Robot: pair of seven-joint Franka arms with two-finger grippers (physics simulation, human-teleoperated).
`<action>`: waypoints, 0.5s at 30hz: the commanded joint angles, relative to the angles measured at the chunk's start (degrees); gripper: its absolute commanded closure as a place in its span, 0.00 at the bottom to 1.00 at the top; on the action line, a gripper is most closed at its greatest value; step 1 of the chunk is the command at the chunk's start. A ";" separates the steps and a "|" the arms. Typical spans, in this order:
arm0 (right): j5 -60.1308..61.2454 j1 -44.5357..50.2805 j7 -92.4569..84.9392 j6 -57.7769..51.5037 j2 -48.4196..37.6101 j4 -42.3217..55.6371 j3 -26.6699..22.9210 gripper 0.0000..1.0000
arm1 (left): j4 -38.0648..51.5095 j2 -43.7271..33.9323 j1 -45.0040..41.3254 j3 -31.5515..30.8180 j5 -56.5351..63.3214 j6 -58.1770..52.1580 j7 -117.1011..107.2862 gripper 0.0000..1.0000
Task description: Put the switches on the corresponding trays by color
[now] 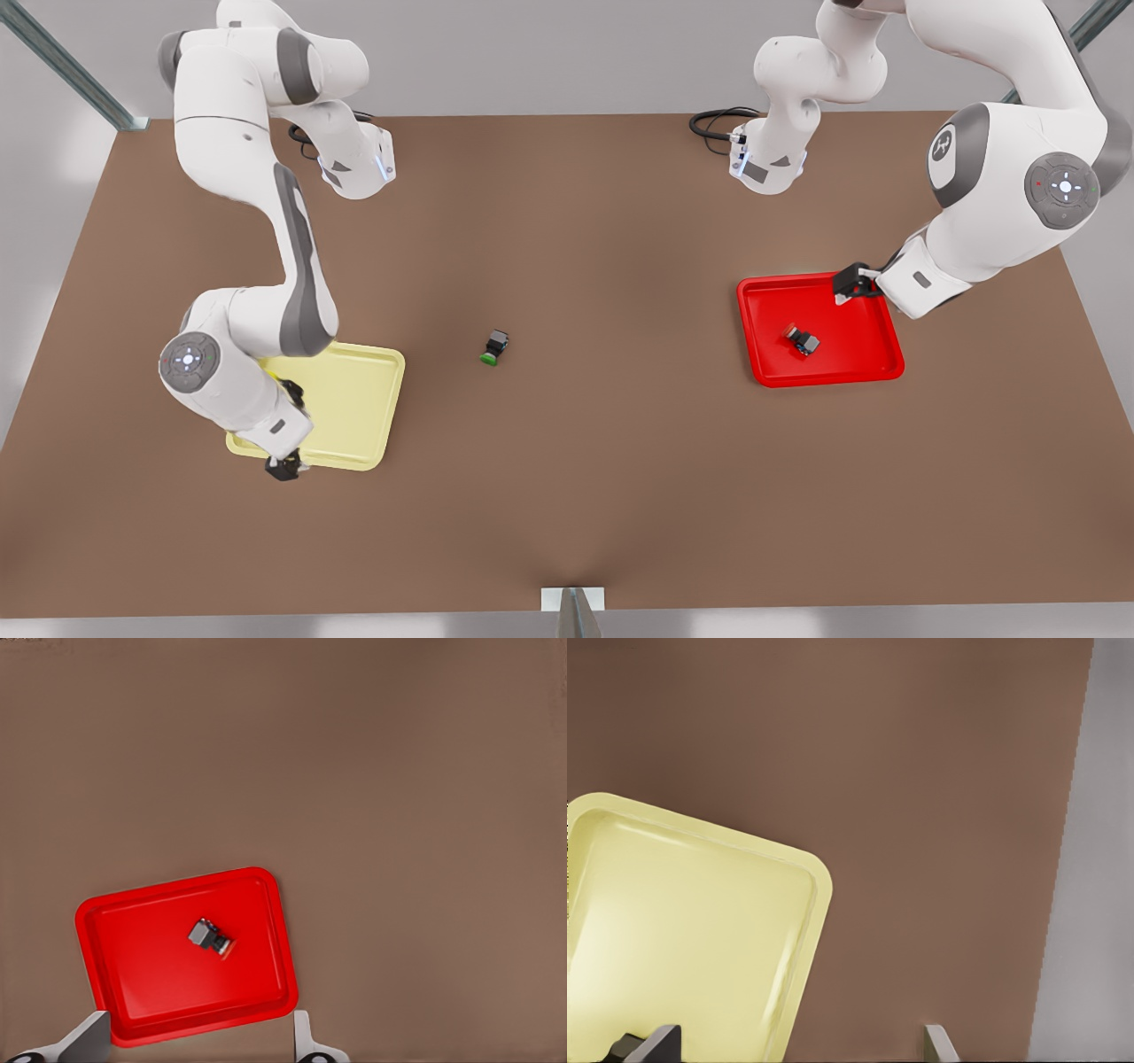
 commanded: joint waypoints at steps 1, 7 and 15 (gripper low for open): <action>1.55 0.00 98.19 -35.77 -0.03 8.20 -0.80 0.00 | 0.03 -0.06 0.00 0.02 0.04 -0.17 8.06 0.00; -8.03 -11.07 111.95 -36.32 -14.45 -0.58 13.26 0.00 | 0.03 -0.06 0.00 -0.07 0.04 -0.60 7.71 0.00; -8.29 -11.16 112.83 -34.91 -15.24 -2.51 13.26 0.00 | 0.03 -0.06 0.00 -0.07 -0.14 -1.22 7.97 0.00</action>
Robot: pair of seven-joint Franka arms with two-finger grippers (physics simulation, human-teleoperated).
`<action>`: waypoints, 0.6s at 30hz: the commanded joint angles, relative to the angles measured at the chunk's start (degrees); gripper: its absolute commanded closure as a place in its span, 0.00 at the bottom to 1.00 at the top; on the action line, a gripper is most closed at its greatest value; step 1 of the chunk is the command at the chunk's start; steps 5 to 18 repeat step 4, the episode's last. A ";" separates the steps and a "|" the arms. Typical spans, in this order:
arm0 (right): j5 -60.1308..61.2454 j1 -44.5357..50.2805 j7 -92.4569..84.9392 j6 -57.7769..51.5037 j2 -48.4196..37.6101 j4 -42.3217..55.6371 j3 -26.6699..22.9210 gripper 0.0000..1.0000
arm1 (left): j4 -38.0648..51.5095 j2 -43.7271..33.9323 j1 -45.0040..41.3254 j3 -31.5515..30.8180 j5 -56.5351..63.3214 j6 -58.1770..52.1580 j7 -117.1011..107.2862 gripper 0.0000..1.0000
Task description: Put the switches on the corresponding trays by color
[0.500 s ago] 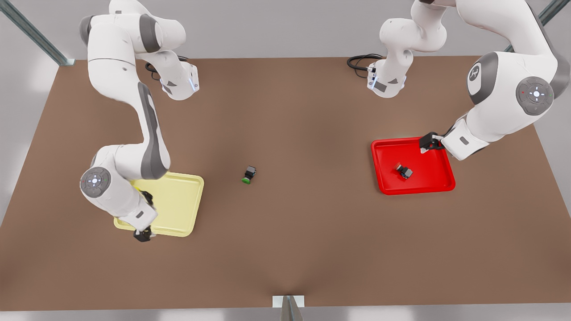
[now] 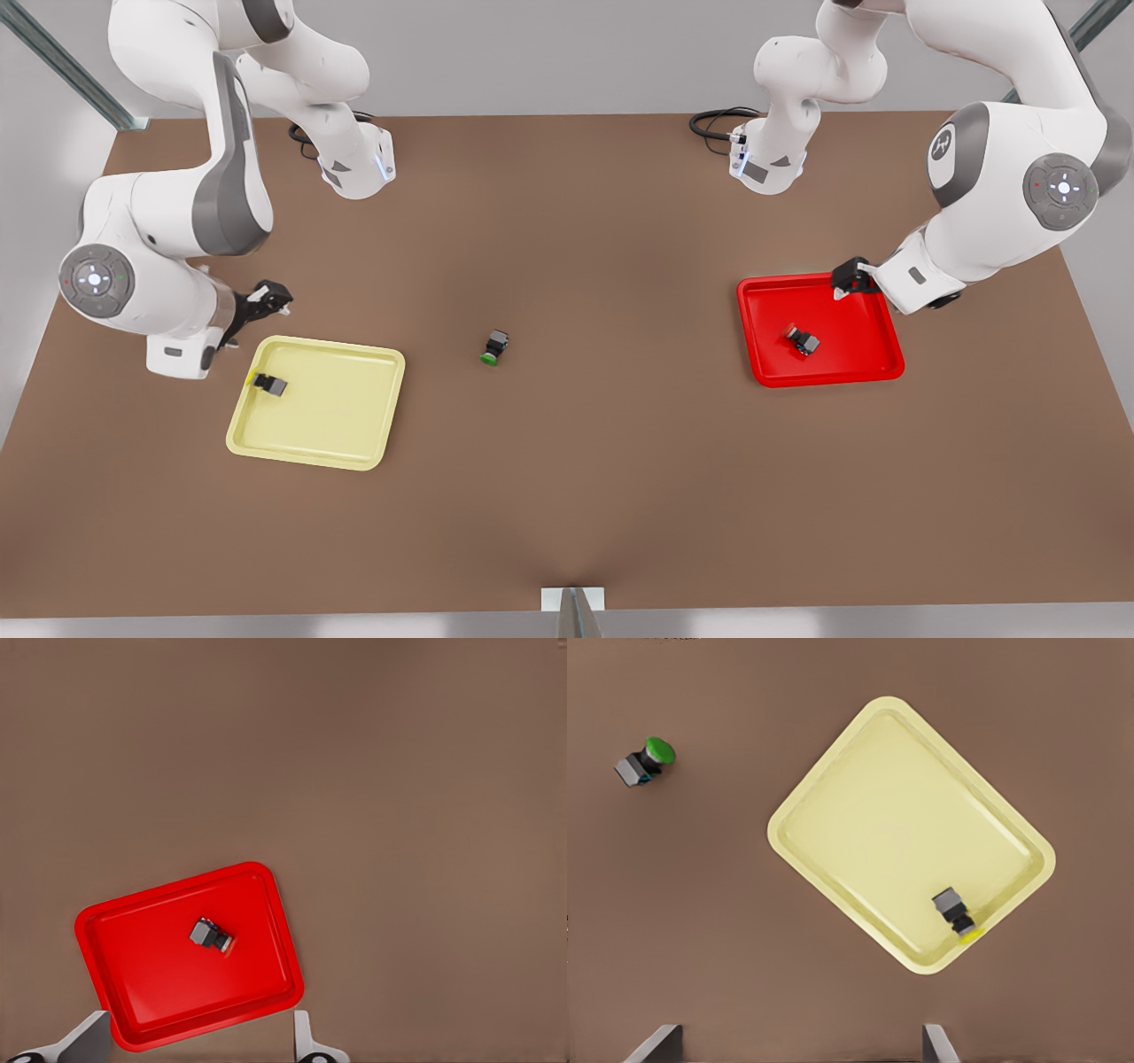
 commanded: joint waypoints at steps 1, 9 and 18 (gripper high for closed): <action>-0.42 0.00 48.79 -2.24 -0.06 0.03 0.00 0.00 | 0.03 -0.03 0.00 0.02 0.01 -0.32 3.51 0.00; -0.42 0.00 48.61 -2.33 0.03 0.12 0.00 0.00 | 0.03 -0.03 0.00 0.02 0.01 -0.32 3.51 0.00; -0.42 0.00 48.61 -2.33 0.03 0.12 0.00 0.00 | 0.03 -0.03 0.00 0.02 0.01 -0.32 3.51 0.00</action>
